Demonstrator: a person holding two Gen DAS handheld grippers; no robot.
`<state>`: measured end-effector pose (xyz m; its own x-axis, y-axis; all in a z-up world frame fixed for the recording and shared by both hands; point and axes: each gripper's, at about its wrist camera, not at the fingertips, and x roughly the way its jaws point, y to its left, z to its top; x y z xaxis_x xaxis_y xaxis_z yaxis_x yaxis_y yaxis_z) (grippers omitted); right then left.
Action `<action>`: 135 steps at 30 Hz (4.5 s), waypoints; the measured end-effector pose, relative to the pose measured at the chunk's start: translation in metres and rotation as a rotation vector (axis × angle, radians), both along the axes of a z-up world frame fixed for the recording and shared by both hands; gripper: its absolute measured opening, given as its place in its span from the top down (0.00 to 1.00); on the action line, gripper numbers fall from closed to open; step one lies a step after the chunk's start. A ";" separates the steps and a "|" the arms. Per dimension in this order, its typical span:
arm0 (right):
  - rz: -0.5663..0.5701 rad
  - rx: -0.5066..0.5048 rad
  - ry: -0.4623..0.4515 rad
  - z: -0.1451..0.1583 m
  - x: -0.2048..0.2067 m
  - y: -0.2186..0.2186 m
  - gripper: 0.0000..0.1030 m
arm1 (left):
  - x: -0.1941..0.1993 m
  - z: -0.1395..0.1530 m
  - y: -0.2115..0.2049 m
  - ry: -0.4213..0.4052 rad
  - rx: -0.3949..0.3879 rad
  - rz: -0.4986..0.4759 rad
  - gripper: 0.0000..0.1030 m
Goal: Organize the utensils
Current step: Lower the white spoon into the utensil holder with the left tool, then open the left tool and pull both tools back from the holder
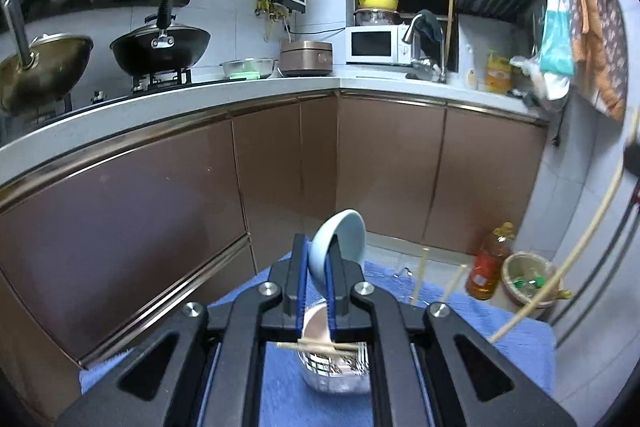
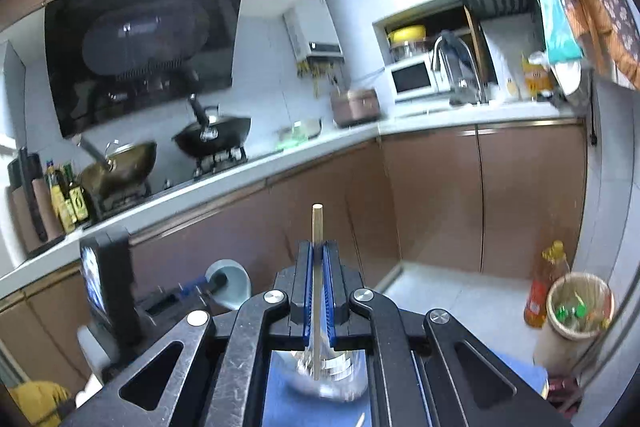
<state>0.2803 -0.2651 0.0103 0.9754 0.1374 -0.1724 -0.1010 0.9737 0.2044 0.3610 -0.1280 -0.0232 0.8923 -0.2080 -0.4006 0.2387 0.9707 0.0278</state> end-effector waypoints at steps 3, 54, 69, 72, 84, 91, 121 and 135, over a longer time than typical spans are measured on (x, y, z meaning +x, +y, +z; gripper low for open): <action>-0.013 -0.019 -0.003 -0.008 0.026 0.004 0.95 | 0.015 -0.015 -0.013 -0.005 0.037 0.010 0.93; -0.133 -0.064 0.192 -0.109 -0.143 0.006 0.48 | -0.221 -0.033 0.021 -0.050 0.104 -0.084 0.44; -0.139 -0.089 0.128 -0.097 -0.193 0.025 0.25 | -0.271 -0.028 0.028 -0.089 0.127 -0.065 0.43; -0.163 -0.103 0.115 -0.093 -0.202 0.029 0.09 | -0.282 -0.026 0.032 -0.101 0.127 -0.065 0.43; -0.205 -0.122 0.072 -0.088 -0.219 0.044 0.00 | -0.309 -0.021 0.053 -0.167 0.114 -0.024 0.42; -0.203 -0.117 0.018 -0.085 -0.231 0.050 0.00 | -0.318 -0.024 0.063 -0.174 0.090 -0.016 0.42; -0.155 -0.137 0.095 -0.104 -0.209 0.051 0.00 | -0.301 -0.049 0.061 -0.043 0.143 -0.016 0.36; -0.085 -0.078 0.200 -0.123 -0.190 0.042 0.00 | -0.276 -0.068 0.065 0.057 0.131 -0.028 0.36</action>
<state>0.0906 -0.2229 -0.1129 0.9284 0.0346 -0.3699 0.0170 0.9906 0.1354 0.0847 -0.0625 -0.0907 0.8620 -0.1753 -0.4757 0.2707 0.9525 0.1394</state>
